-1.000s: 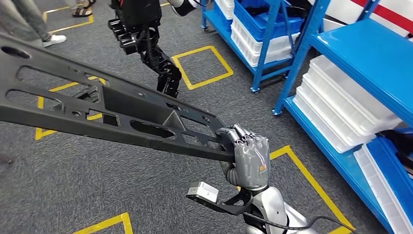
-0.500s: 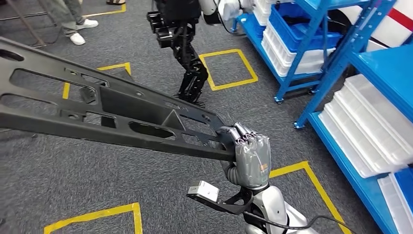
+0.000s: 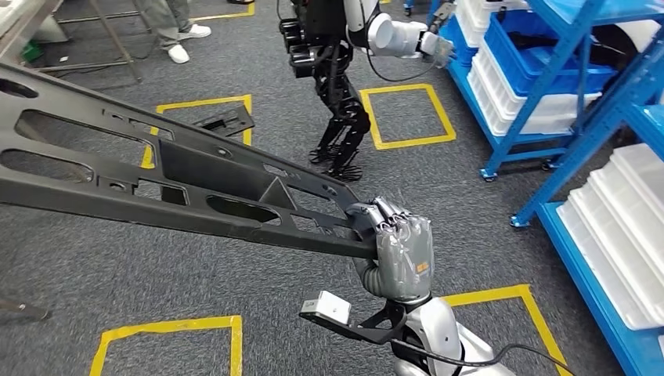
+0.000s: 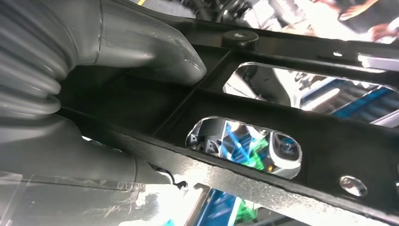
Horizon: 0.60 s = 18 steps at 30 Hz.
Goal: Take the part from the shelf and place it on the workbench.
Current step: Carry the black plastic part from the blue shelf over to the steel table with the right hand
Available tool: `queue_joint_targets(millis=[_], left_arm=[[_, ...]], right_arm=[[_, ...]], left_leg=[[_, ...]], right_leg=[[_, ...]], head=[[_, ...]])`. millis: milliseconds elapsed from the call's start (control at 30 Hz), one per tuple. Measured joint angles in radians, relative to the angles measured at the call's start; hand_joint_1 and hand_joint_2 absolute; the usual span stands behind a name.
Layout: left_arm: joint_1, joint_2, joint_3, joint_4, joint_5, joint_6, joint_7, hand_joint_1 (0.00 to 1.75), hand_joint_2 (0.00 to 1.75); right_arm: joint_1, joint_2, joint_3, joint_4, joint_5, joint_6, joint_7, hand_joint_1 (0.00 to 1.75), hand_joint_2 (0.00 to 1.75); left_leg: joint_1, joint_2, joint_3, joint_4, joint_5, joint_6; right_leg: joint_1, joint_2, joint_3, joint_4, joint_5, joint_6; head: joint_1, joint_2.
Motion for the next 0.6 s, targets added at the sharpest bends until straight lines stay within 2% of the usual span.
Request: queue_joint_targets(millis=[33,67,100,167,200,233,267,333,367,433,467,533,567,600], left_arm=[[0.000,0.000,0.000,0.000,0.000,0.000,0.000,0.00,1.75],[0.001,0.000,0.000,0.000,0.000,0.000,0.000,0.00,1.75],[0.001,0.000,0.000,0.000,0.000,0.000,0.000,0.00,1.75],[0.002,0.000,0.000,0.000,0.000,0.000,0.000,0.00,1.75],[0.002,0.000,0.000,0.000,0.000,0.000,0.000,0.00,1.75],[0.002,0.000,0.000,0.000,0.000,0.000,0.000,0.00,1.75],[0.002,0.000,0.000,0.000,0.000,0.000,0.000,0.00,1.75],[0.005,0.000,0.000,0.000,0.000,0.000,0.000,0.00,1.75],[0.006,0.000,0.000,0.000,0.000,0.000,0.000,0.00,1.75],[0.006,0.000,0.000,0.000,-0.001,0.000,-0.001,0.00,1.75],[0.005,0.000,0.000,0.000,-0.002,0.000,-0.001,0.00,1.75],[0.003,0.000,0.000,0.000,-0.005,0.000,-0.002,0.00,1.75],[0.003,0.000,0.000,0.000,-0.007,0.000,-0.002,0.00,1.75],[0.004,0.000,0.000,0.000,-0.008,0.000,-0.002,0.00,1.75]], right_arm=[[0.000,0.000,0.000,0.000,0.000,0.000,0.000,1.75,1.75],[0.001,0.000,0.000,0.000,0.000,0.000,0.000,1.75,1.75],[0.001,0.000,0.000,0.000,0.000,0.000,0.000,1.75,1.75],[0.000,0.000,0.001,0.000,0.000,0.000,0.000,1.75,1.75],[-0.001,0.000,0.001,0.000,0.000,0.000,0.000,1.75,1.75],[-0.002,0.000,0.001,0.000,0.000,0.000,0.000,1.75,1.75],[-0.002,0.000,0.002,0.000,0.000,0.000,0.000,1.75,1.75],[-0.004,0.000,0.003,0.000,-0.001,0.000,0.000,1.75,1.75],[-0.004,-0.001,0.003,0.000,-0.001,0.000,0.000,1.75,1.75],[-0.003,-0.001,0.004,0.000,-0.002,0.000,0.000,1.75,1.75],[-0.002,-0.002,0.005,0.000,-0.002,0.000,0.000,1.75,1.75],[0.002,-0.002,0.005,0.000,-0.002,0.000,0.000,1.75,1.75],[0.004,-0.003,0.006,0.000,-0.002,0.000,0.000,1.75,1.75],[0.005,-0.003,0.006,0.000,-0.002,0.000,0.000,1.75,1.75]], left_leg=[[0.003,0.006,-0.024,0.044,-0.013,-0.003],[0.006,0.009,-0.034,0.057,-0.007,-0.004],[0.007,0.012,-0.026,0.035,0.014,-0.004],[0.008,0.030,0.034,-0.090,0.078,-0.001],[0.006,0.046,0.063,-0.147,0.099,0.002],[0.002,0.057,0.081,-0.187,0.110,0.007],[-0.002,0.064,0.086,-0.203,0.109,0.013],[-0.007,0.050,0.086,-0.209,0.110,0.027],[-0.006,0.042,0.089,-0.214,0.111,0.032],[-0.001,0.027,0.099,-0.225,0.113,0.045],[-0.001,0.019,0.102,-0.227,0.113,0.050],[-0.005,0.000,0.103,-0.227,0.112,0.057],[-0.006,-0.012,0.104,-0.226,0.111,0.059],[-0.008,-0.025,0.106,-0.225,0.110,0.060]], right_leg=[[0.001,-0.011,0.002,0.000,-0.002,-0.001],[0.001,-0.024,0.004,0.000,-0.005,0.000],[0.001,-0.035,0.007,0.000,-0.008,0.001],[0.001,-0.056,0.016,0.000,-0.015,0.006],[0.002,-0.063,0.020,0.000,-0.018,0.009],[0.004,-0.070,0.023,-0.001,-0.021,0.013],[0.005,-0.075,0.025,-0.002,-0.023,0.017],[0.007,-0.086,0.031,-0.008,-0.027,0.028],[0.005,-0.079,0.035,-0.005,-0.032,0.033],[0.003,-0.038,0.018,0.045,-0.065,0.040],[0.003,-0.012,-0.007,0.099,-0.093,0.040],[0.005,0.012,-0.077,0.225,-0.141,0.038],[0.006,0.015,-0.102,0.261,-0.143,0.036],[0.006,0.017,-0.110,0.260,-0.125,0.034]], head=[[0.000,0.000],[0.000,0.000],[0.000,0.000],[0.000,0.000],[0.000,0.000],[0.000,0.000],[0.000,0.000],[0.001,0.000],[0.002,0.000],[0.006,0.000],[0.010,0.000],[0.015,0.000],[0.016,0.000],[0.017,0.000]])
